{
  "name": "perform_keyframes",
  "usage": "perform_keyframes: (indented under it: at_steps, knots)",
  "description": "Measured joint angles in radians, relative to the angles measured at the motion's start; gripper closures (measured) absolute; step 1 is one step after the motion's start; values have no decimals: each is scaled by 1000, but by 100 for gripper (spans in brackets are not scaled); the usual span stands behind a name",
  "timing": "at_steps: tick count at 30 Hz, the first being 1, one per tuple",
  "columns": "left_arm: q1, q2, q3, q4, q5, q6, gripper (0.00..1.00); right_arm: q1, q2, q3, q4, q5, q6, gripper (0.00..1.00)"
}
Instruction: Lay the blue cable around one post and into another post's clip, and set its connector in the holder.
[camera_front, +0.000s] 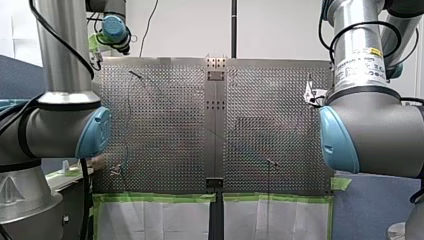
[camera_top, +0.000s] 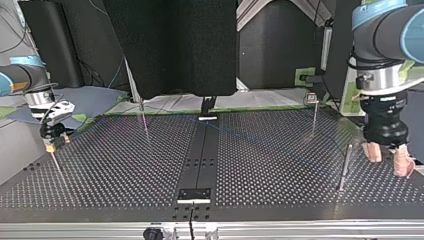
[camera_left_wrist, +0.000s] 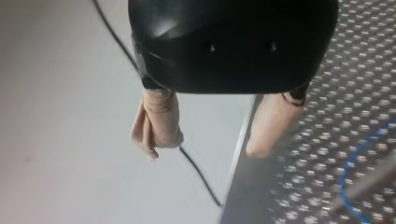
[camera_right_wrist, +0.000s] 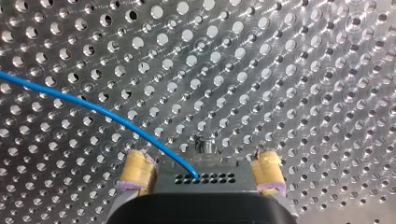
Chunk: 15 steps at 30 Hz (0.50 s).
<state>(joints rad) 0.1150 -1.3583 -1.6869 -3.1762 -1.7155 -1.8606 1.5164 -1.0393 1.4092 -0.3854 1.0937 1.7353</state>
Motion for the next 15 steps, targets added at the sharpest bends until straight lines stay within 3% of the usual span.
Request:
perform_keyframes:
  at_steps: [6,15]
  knots:
    - [-23,-12,0,-64,-2,64,0,0,0,0,-1,-1,0,1]
    - [-46,-16,0,-159,45,159,0,1,0,0,1,0,0,1]
